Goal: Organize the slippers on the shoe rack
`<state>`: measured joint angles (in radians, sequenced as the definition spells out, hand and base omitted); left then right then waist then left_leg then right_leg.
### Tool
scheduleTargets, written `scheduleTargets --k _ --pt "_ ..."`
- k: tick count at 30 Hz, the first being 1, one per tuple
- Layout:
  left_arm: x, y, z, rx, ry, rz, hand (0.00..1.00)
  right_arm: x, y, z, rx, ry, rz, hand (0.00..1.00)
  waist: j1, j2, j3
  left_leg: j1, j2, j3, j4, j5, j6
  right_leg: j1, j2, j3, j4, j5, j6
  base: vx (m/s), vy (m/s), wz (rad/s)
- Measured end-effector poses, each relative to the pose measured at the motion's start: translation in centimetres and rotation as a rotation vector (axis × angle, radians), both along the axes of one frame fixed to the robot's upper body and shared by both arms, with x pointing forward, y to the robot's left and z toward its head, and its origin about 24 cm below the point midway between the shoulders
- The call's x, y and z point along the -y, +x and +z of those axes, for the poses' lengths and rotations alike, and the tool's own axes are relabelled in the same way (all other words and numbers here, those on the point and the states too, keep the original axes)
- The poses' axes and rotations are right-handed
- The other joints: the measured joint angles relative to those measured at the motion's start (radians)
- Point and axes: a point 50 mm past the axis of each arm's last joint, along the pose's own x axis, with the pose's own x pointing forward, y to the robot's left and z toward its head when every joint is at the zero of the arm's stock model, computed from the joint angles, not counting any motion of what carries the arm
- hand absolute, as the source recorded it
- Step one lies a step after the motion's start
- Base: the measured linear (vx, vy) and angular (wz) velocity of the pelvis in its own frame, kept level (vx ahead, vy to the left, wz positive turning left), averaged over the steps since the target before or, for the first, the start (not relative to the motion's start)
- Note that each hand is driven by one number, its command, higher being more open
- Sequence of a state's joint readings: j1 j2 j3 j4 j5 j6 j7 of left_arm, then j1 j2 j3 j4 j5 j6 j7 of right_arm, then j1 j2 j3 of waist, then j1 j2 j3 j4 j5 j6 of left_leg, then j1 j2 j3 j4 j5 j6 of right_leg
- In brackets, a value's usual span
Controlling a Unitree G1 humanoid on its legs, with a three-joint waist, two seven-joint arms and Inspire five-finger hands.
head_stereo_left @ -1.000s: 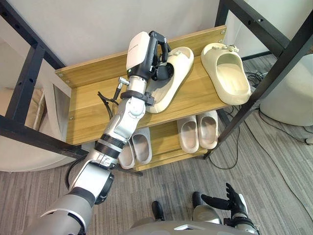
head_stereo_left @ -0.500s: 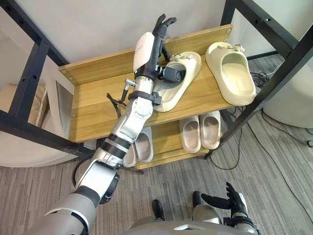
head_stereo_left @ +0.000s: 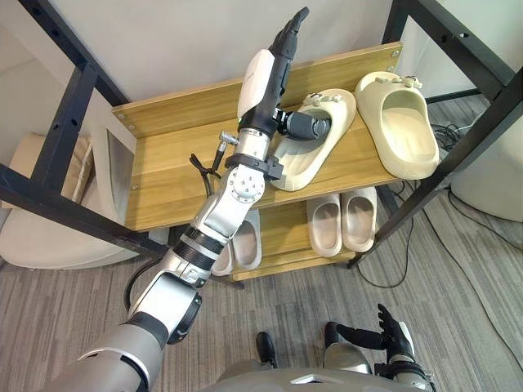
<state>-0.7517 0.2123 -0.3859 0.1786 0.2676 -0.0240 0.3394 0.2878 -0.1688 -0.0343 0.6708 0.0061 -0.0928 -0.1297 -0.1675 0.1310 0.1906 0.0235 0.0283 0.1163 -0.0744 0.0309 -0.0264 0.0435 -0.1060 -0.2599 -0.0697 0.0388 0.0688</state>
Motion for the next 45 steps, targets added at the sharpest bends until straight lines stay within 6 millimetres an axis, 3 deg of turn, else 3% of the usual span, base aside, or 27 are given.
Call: scheduleTargets --k 15,21,25,31,41,45 --pt "-0.7 -1.8 -0.2 0.041 -0.008 -0.046 1.0 0.0 0.0 -0.3 -0.034 -0.007 0.074 1.0 0.033 0.002 -0.001 -0.001 -0.001 -0.043 -0.001 0.014 -0.002 0.019 0.0 -0.042 0.0 -0.002 -0.003 -0.02 -0.002 0.08" --pt "-1.6 -3.2 -2.2 -0.067 -0.183 -0.12 1.0 0.1 -0.1 -0.4 -0.048 -0.009 0.074 1.0 0.043 0.002 -0.002 0.0 0.0 -0.052 -0.001 0.018 -0.004 0.026 0.0 -0.052 0.0 -0.002 -0.004 -0.01 0.001 0.05" --pt "-1.9 -4.6 -4.3 -0.215 -0.404 -0.228 1.0 0.2 -0.4 -0.6 -0.061 -0.011 0.072 1.0 0.056 0.001 -0.002 0.0 -0.001 -0.071 -0.001 0.022 -0.005 0.035 0.001 -0.068 -0.003 -0.003 -0.004 -0.01 0.0 0.12" --pt "-1.9 -5.6 -6.9 -0.388 -0.599 -0.319 1.0 0.1 -0.6 -0.7 -0.08 -0.01 0.075 1.0 0.066 -0.007 -0.009 0.0 0.0 -0.088 -0.005 0.029 -0.007 0.044 0.001 -0.088 -0.006 -0.003 -0.004 -0.02 0.002 0.09" --pt "-0.1 -7.5 -10.8 -0.583 -0.59 -0.418 1.0 -0.8 -0.8 -1.1 -0.114 -0.005 0.128 1.0 0.082 -0.051 -0.044 0.007 -0.003 -0.114 -0.01 0.034 -0.005 0.064 0.006 -0.117 -0.014 -0.003 -0.004 0.0 -0.001 0.08" --pt "0.8 -7.8 -11.1 -0.616 -0.593 -0.46 1.0 -1.0 -0.8 -1.3 -0.125 -0.004 0.144 1.0 0.085 -0.061 -0.051 0.007 -0.005 -0.12 -0.012 0.038 -0.004 0.066 0.005 -0.122 -0.014 -0.003 -0.004 -0.02 0.014 0.05"
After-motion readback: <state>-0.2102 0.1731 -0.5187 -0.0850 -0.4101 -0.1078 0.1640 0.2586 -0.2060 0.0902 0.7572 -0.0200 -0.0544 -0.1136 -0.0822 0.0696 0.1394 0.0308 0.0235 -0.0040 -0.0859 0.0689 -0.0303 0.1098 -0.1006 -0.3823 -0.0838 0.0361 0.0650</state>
